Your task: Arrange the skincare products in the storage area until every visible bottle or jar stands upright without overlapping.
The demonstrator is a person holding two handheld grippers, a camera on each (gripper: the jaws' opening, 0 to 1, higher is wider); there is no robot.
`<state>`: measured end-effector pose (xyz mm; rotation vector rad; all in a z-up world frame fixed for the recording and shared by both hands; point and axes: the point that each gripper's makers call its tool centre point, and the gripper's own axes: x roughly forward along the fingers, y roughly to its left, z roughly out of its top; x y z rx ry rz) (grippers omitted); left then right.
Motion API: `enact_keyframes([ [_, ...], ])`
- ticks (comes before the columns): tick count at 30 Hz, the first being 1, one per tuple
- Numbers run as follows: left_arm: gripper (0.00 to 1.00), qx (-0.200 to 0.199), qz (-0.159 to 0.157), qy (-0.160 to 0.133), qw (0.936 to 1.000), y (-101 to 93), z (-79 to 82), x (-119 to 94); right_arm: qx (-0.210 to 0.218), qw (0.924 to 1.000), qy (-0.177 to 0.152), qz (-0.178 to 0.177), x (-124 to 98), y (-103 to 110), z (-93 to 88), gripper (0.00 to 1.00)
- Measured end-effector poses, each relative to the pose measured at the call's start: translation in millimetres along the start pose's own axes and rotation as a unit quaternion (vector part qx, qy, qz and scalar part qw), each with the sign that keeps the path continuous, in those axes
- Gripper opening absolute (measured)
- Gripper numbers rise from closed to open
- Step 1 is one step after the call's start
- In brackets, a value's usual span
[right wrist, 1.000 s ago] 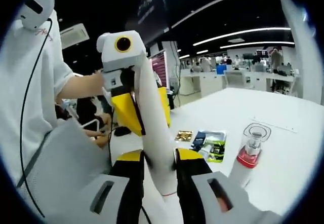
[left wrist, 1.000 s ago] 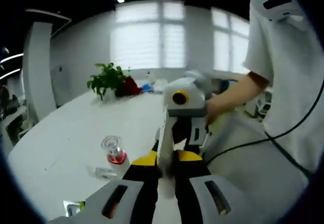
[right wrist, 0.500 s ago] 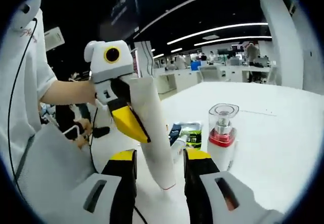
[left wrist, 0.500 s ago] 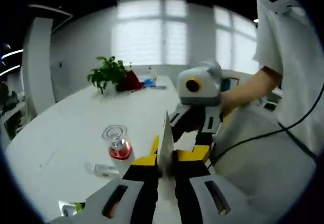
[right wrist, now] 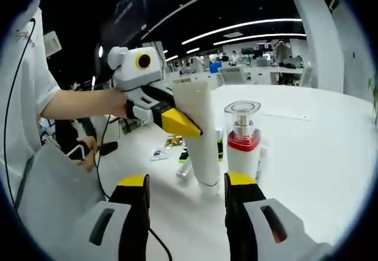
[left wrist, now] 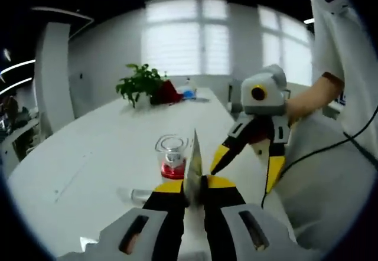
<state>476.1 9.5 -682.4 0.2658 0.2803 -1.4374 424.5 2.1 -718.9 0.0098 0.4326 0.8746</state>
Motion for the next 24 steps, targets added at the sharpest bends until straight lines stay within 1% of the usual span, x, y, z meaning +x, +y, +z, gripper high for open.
enact_keyframes([
  [4,0.08,0.001,0.005,-0.001,1.0000,5.9,-2.7,1.3,0.000,1.0000,0.006,-0.007,-0.8,-2.3,-3.2,0.54],
  [10,0.08,0.004,0.008,-0.009,0.9999,14.0,-3.6,3.9,0.009,0.9998,0.005,-0.016,-2.3,-7.0,-4.4,0.58],
  [14,0.08,0.003,0.009,-0.013,0.9999,17.9,-5.1,6.1,0.012,0.9997,0.006,-0.018,-2.4,-7.5,-4.8,0.59],
  [18,0.08,0.008,0.007,-0.010,0.9999,19.5,-9.1,8.6,0.011,0.9998,0.008,-0.017,-1.3,-6.2,-4.9,0.59],
  [19,0.08,0.011,0.009,-0.012,0.9998,20.5,-9.1,8.2,0.010,0.9998,0.010,-0.017,-1.1,-6.2,-5.5,0.59],
  [24,0.09,-0.004,0.014,-0.029,0.9995,25.1,-8.7,7.6,0.008,0.9997,0.013,-0.020,-1.6,-7.5,-7.0,0.60],
])
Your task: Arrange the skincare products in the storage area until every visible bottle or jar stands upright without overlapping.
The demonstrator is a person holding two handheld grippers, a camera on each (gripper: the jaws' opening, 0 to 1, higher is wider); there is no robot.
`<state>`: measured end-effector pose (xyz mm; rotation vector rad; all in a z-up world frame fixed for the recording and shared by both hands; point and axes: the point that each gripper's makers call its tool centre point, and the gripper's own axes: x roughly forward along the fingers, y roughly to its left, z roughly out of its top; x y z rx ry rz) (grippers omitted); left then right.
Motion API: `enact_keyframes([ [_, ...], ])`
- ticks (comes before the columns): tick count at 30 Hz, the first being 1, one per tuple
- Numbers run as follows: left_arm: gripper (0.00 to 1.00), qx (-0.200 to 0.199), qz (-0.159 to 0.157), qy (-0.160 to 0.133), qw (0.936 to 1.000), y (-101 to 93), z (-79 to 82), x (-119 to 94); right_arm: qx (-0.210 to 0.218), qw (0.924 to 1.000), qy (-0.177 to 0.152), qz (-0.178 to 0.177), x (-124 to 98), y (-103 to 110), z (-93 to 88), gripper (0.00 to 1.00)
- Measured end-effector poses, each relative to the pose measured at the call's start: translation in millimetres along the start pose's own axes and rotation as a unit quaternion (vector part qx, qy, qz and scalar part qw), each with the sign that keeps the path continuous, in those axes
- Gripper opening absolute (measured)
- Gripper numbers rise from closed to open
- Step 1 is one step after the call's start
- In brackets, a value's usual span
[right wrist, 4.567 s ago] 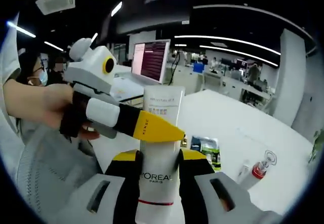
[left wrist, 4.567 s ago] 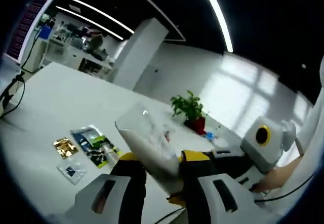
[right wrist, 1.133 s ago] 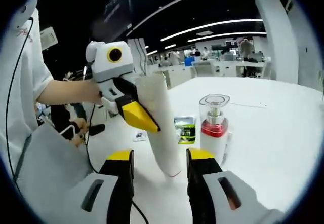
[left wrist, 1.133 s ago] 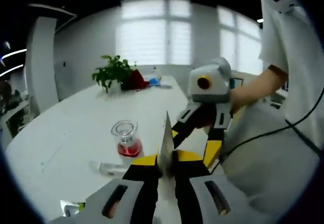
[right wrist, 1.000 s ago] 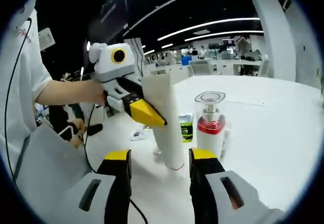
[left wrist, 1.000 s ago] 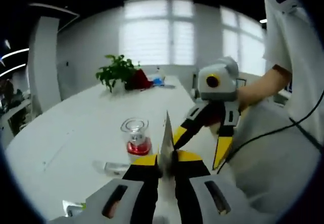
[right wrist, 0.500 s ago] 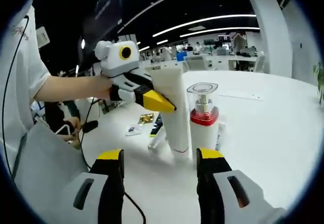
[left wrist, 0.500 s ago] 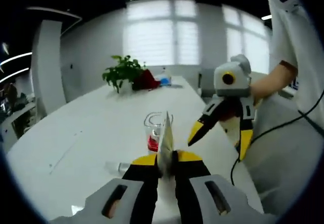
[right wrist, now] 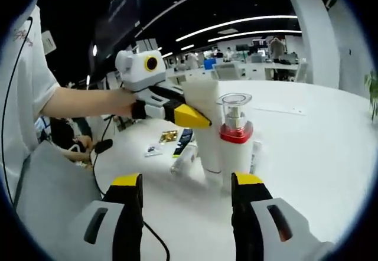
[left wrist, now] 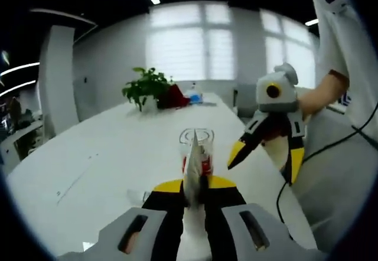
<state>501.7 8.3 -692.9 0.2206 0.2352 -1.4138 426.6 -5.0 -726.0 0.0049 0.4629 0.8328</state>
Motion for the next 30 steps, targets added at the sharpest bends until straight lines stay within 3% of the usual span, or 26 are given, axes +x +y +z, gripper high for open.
enact_keyframes([
  [9,0.10,-0.029,-0.010,-0.014,0.9994,1.4,0.2,-1.0,0.002,1.0000,0.002,0.000,0.0,-1.2,-1.6,0.61],
  [21,0.10,-0.049,-0.009,-0.003,0.9987,1.3,-3.1,-2.7,0.000,1.0000,0.005,-0.007,-0.2,-2.3,-1.6,0.64],
  [30,0.23,-0.047,0.014,0.004,0.9988,4.8,0.1,-11.2,-0.001,0.9999,0.013,-0.008,1.0,-2.3,-4.7,0.67],
])
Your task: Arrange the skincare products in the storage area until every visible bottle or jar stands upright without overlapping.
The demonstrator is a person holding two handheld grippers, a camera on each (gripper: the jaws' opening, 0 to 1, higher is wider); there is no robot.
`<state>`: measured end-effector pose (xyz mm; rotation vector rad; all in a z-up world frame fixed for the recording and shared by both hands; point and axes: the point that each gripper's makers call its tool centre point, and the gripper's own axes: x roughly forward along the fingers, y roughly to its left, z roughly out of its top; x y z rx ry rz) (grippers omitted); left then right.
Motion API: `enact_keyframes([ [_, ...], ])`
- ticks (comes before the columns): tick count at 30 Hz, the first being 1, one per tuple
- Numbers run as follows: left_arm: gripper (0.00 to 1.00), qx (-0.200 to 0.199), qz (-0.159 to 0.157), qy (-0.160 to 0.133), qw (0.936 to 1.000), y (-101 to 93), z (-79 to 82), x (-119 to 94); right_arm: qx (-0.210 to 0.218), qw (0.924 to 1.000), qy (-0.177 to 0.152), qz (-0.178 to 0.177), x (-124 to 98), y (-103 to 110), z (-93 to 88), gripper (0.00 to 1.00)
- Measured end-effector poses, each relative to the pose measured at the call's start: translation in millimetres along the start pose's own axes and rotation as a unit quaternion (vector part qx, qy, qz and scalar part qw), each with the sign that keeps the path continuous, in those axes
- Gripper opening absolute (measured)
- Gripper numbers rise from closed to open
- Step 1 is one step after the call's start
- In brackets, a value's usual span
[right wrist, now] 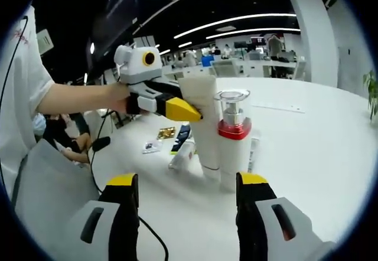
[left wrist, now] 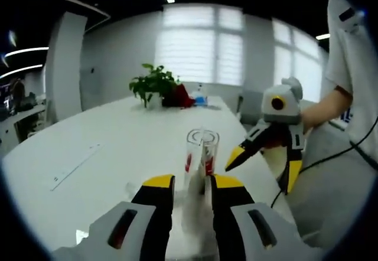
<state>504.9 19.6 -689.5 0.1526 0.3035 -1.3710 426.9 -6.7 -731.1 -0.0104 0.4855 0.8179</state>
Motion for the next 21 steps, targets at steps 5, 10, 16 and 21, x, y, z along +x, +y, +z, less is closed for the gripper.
enact_keyframes([
  [5,0.30,-0.006,0.024,0.008,0.9997,1.7,-3.0,-11.6,-0.005,1.0000,0.001,0.003,2.0,4.7,0.7,0.68],
  [10,0.38,-0.029,0.056,0.025,0.9977,1.2,-11.6,-24.5,-0.009,0.9999,0.008,0.009,4.7,9.6,-1.4,0.70],
  [16,0.52,-0.059,0.092,0.050,0.9928,-3.2,-26.8,-43.4,-0.003,1.0000,0.007,0.005,2.9,2.8,-1.5,0.72],
  [21,0.63,-0.086,0.120,0.057,0.9874,-8.6,-37.7,-59.6,0.001,1.0000,0.000,-0.002,-0.8,0.8,2.9,0.74],
])
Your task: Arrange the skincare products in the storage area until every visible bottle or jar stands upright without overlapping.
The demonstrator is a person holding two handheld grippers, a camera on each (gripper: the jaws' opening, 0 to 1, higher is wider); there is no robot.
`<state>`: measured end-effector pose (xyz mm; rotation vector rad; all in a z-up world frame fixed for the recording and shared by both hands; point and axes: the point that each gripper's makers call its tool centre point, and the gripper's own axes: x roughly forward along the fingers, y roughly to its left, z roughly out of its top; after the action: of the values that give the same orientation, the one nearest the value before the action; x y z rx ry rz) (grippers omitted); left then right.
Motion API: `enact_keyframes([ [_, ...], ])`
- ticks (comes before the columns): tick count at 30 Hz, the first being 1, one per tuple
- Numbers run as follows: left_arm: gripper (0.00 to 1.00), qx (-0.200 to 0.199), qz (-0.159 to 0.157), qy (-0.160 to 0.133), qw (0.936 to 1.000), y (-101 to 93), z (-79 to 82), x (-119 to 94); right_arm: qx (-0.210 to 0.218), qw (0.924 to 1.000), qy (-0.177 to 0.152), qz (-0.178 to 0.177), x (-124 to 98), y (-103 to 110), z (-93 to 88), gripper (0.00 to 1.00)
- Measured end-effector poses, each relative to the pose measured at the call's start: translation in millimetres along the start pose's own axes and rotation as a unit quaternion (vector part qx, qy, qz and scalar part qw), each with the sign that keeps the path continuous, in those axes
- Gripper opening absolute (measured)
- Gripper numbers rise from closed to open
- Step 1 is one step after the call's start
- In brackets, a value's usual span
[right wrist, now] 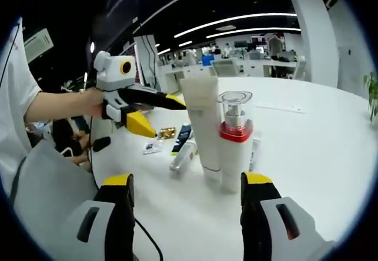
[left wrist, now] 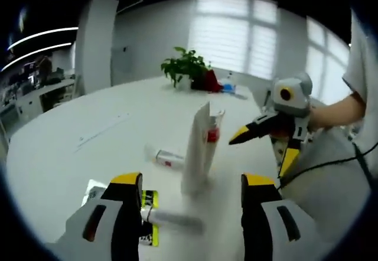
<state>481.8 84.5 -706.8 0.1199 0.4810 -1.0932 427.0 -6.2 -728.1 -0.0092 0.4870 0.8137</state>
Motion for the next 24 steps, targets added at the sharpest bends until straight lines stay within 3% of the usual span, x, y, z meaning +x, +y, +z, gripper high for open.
enact_keyframes([
  [4,0.64,-0.013,0.015,0.000,0.9998,-4.9,-5.6,-13.8,-0.002,1.0000,0.001,0.002,-1.1,7.5,1.9,0.76],
  [10,0.78,-0.055,0.055,-0.015,0.9969,-5.1,-13.9,-36.6,-0.010,0.9999,0.011,0.007,-1.4,19.4,0.6,0.83],
  [13,0.79,-0.067,0.066,-0.018,0.9953,-7.7,-20.1,-48.5,-0.010,0.9999,0.012,0.006,-1.2,20.4,-0.4,0.84],
  [24,0.91,-0.110,0.135,-0.019,0.9845,-17.3,-42.3,-95.1,-0.008,0.9998,0.017,0.006,-8.3,32.3,-5.4,0.89],
])
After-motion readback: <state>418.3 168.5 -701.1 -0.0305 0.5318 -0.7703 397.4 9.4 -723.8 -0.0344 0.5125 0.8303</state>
